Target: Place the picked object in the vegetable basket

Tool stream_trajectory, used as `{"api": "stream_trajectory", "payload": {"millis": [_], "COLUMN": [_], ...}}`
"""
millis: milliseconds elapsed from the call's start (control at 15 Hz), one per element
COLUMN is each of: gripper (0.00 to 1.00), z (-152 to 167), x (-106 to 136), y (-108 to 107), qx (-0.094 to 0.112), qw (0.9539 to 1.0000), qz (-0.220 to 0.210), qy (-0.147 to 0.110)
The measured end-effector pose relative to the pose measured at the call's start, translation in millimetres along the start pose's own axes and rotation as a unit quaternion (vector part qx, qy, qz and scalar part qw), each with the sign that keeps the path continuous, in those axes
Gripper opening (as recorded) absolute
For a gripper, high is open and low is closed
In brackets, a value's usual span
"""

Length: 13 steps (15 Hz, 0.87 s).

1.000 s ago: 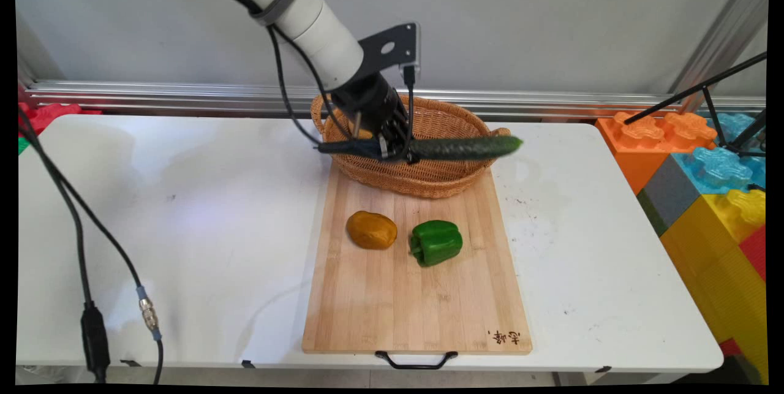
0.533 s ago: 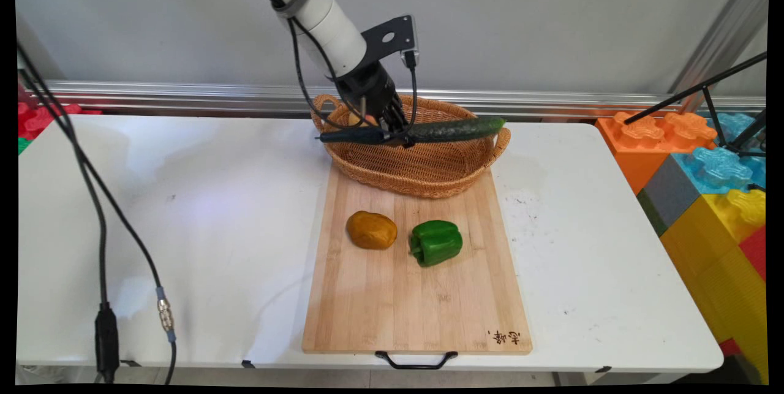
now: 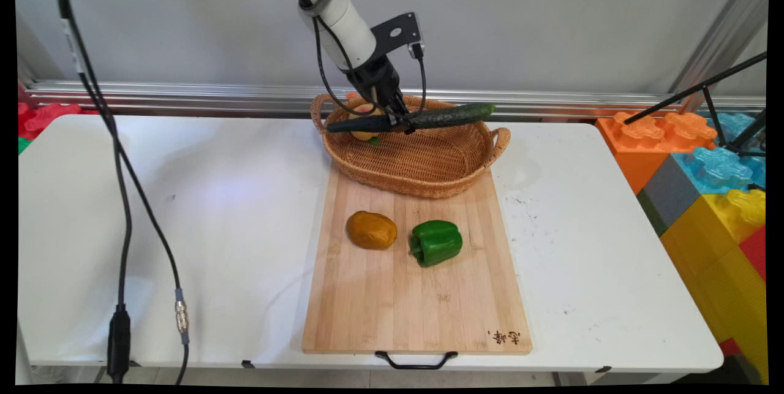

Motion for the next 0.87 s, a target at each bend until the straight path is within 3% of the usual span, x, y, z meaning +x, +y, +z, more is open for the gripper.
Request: {"api": "stream_trajectory", "payload": {"millis": [467, 533, 867], "gripper": [0.00, 1.00, 1.00], "z": [28, 31, 35], "x": [-4, -3, 3], "y": [-12, -12, -10], "qx": [-0.011, -0.013, -0.024], "qw": [0.9996, 0.9994, 0.9995], "qz": [0.012, 0.016, 0.005], "qy": [-0.025, -0.026, -0.022]}}
